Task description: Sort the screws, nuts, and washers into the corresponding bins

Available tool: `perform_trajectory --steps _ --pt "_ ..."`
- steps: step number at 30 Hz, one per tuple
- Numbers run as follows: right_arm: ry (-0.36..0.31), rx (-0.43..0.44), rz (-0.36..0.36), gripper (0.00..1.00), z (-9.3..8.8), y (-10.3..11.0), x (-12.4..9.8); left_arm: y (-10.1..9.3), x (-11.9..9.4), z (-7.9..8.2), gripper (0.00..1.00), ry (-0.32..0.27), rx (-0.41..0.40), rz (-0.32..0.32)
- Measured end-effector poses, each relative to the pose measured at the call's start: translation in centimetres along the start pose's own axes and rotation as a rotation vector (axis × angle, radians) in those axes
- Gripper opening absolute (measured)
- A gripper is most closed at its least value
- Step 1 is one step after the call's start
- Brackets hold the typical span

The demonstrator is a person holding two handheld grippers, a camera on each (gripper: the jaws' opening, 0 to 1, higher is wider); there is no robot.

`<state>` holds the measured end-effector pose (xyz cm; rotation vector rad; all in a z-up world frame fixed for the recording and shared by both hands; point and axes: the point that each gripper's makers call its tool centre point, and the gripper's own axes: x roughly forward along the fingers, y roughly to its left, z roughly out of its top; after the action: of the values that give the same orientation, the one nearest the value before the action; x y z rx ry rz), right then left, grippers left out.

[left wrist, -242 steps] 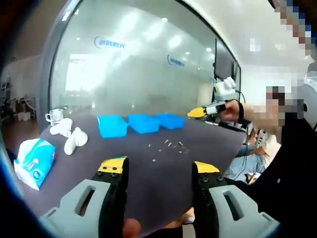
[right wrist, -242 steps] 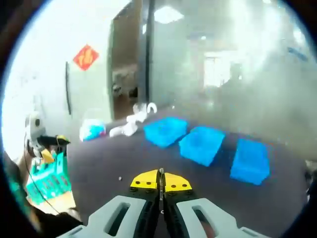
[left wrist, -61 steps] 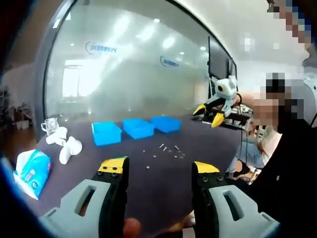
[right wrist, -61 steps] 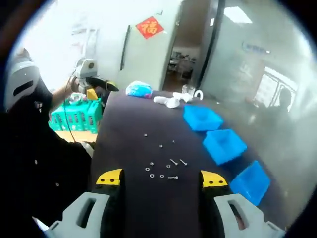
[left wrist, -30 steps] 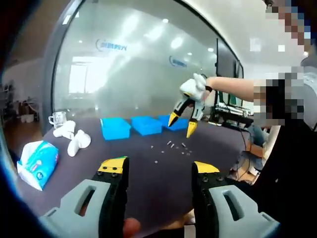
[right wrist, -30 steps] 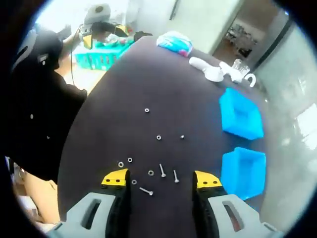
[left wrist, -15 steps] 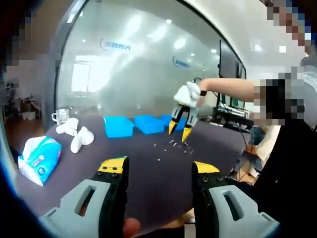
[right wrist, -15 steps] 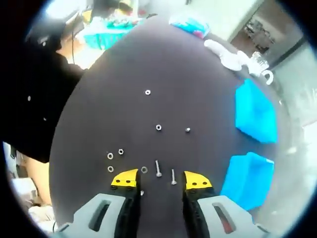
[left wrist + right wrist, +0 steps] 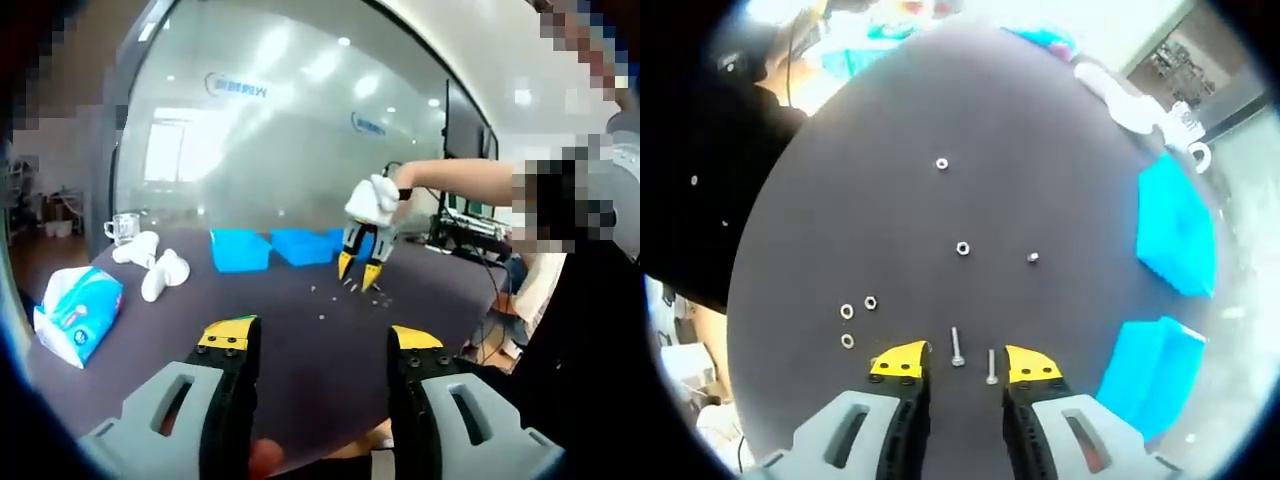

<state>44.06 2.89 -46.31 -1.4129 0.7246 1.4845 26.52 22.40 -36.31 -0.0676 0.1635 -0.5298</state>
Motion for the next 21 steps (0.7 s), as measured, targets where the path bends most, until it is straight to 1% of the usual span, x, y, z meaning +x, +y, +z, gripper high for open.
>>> perform_trajectory --steps 5,9,12,14,15,19,21 --pt "-0.018 0.023 -0.001 0.21 0.2 -0.5 0.0 0.1 0.0 -0.1 0.49 0.0 -0.005 0.001" --pt "-0.001 0.022 0.008 0.17 -0.1 -0.4 0.2 0.1 0.0 -0.3 0.49 0.003 -0.007 0.001" --pt "0.01 0.014 0.017 0.1 -0.3 -0.2 0.3 0.2 0.0 -0.3 0.49 0.002 -0.008 0.004" --pt "0.014 0.008 0.035 0.08 -0.3 0.1 0.5 0.3 0.0 -0.3 0.49 0.001 -0.01 0.006" --pt "0.016 0.024 0.047 0.06 -0.3 0.3 0.6 0.3 0.0 -0.3 0.49 0.001 -0.01 0.006" --pt "0.018 0.036 0.072 0.01 -0.3 0.7 0.7 0.2 -0.1 -0.4 0.49 0.001 -0.012 0.005" --pt "0.018 0.041 0.075 0.0 -0.4 0.8 0.7 0.3 -0.1 -0.4 0.49 0.0 -0.014 0.007"
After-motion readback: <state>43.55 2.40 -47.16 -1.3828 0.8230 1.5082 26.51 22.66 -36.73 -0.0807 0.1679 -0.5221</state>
